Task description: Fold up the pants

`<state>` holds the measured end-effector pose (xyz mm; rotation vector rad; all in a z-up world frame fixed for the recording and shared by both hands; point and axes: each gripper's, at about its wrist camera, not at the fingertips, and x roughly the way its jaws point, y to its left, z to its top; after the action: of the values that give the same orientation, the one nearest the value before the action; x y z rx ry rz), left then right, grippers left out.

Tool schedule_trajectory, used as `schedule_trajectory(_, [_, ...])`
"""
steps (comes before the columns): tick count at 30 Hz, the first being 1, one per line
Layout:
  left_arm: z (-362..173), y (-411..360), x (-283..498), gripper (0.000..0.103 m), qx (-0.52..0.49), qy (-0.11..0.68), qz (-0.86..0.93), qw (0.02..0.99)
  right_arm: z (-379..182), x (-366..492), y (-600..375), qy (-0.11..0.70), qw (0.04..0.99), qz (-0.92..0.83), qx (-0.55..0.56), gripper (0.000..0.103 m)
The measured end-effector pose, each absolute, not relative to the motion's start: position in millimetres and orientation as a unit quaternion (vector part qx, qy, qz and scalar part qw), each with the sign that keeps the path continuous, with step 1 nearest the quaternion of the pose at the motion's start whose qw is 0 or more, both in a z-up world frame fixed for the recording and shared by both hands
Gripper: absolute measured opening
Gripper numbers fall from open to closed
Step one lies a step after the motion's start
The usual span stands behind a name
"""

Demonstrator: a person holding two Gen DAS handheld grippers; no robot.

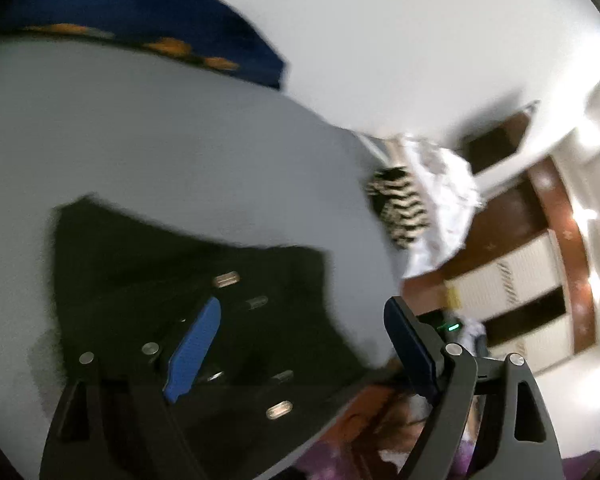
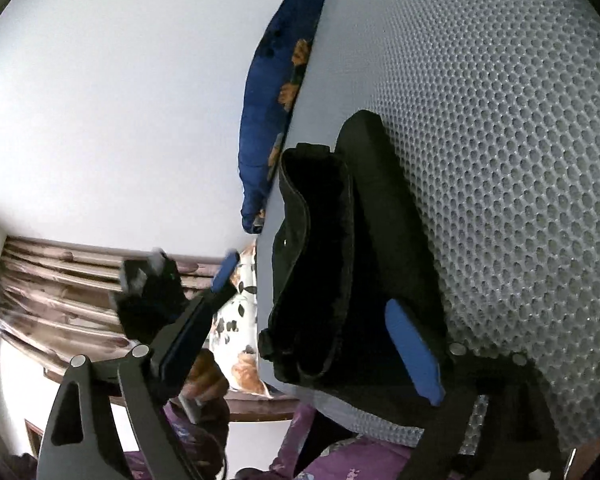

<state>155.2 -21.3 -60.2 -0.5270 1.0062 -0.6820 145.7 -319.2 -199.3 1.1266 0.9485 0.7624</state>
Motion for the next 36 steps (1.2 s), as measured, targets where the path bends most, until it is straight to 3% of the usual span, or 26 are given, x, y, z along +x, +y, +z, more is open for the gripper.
schedule_trajectory(4, [-81, -5, 135, 0.084, -0.225, 0.482, -0.286, 0.797, -188, 160, -305, 0.454, 0.688, 0.335, 0.457, 0.088])
schedule_trajectory(7, [-100, 14, 122, 0.084, -0.233, 0.495, -0.274, 0.791, -172, 172, -279, 0.484, 0.729, 0.318, 0.365, 0.088])
schedule_trajectory(8, [-105, 14, 121, 0.084, -0.233, 0.499, -0.268, 0.791, -167, 174, -267, 0.495, 0.741, 0.313, 0.328, 0.075])
schedule_trajectory(9, [-110, 14, 119, 0.084, -0.234, 0.500, -0.265, 0.790, -163, 176, -254, 0.505, 0.752, 0.308, 0.291, 0.038])
schedule_trajectory(10, [-112, 15, 117, 0.084, -0.233, 0.498, -0.265, 0.792, -164, 175, -250, 0.512, 0.753, 0.304, 0.281, 0.024])
schedule_trajectory(12, [-111, 13, 114, 0.084, -0.217, 0.489, -0.265, 0.802, -164, 175, -253, 0.508, 0.754, 0.294, 0.294, 0.019])
schedule_trajectory(19, [-96, 15, 104, 0.086, -0.149, 0.441, -0.259, 0.846, -166, 152, -284, 0.457, 0.778, 0.267, 0.338, 0.016])
schedule_trajectory(24, [-115, 25, 110, 0.088, -0.180, 0.457, -0.241, 0.837, -192, 152, -297, 0.462, 0.768, 0.254, 0.363, 0.016])
schedule_trajectory(29, [-120, 31, 107, 0.088, -0.192, 0.444, -0.218, 0.848, -183, 150, -302, 0.445, 0.778, 0.264, 0.357, 0.016])
schedule_trajectory(36, [-135, 5, 110, 0.088, -0.086, 0.454, -0.197, 0.865, -206, 150, -312, 0.446, 0.771, 0.266, 0.370, 0.016])
